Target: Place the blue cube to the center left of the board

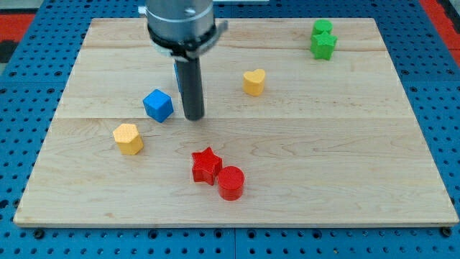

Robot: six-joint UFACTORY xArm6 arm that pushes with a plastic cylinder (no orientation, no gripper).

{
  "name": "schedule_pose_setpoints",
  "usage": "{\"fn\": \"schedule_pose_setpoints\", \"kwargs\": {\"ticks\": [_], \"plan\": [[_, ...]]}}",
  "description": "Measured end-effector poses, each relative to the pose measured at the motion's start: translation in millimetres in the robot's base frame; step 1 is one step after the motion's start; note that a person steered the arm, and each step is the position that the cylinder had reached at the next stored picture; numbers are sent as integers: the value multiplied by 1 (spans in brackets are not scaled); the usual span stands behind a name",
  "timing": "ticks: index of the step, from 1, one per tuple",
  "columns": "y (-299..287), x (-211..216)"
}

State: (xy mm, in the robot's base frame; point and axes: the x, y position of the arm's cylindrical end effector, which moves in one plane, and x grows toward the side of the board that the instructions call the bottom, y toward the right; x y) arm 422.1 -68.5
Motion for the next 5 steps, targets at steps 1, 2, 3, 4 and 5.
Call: {"fn": "schedule_pose_setpoints", "kwargs": {"ticks": [1,2,3,4,5], "plan": [[-67,1],[-63,25],[-133,-5],[-145,-7],[-65,14]]}}
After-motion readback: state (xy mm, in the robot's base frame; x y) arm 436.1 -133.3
